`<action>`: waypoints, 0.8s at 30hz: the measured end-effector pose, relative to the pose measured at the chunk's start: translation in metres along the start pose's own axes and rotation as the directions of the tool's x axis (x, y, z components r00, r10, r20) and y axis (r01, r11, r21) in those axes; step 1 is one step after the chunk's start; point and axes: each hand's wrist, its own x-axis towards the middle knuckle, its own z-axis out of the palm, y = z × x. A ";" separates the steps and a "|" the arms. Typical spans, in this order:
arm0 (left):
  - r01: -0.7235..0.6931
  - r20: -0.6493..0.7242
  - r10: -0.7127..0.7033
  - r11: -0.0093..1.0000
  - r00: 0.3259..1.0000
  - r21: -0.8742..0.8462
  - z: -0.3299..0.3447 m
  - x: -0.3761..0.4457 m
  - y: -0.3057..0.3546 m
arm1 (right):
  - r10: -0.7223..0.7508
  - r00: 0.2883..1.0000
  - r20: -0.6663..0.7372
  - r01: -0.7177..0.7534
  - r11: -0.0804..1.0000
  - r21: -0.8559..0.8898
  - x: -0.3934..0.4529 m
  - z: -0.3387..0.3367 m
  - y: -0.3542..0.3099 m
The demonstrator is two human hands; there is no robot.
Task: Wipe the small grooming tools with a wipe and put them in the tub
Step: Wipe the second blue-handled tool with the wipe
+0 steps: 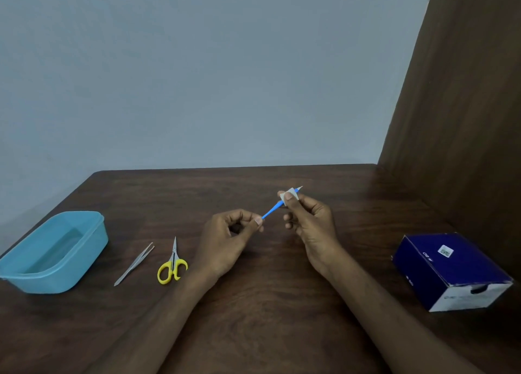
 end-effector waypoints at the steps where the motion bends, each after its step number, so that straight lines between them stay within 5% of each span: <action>1: 0.004 -0.002 -0.004 1.000 1.000 -0.008 0.000 0.000 0.000 | 0.000 1.000 0.012 0.000 1.000 -0.011 0.000 0.000 0.000; 24: -0.028 0.002 0.028 0.999 1.000 -0.017 -0.001 -0.001 0.002 | 0.002 0.999 -0.043 -0.003 1.000 -0.020 0.001 0.000 0.002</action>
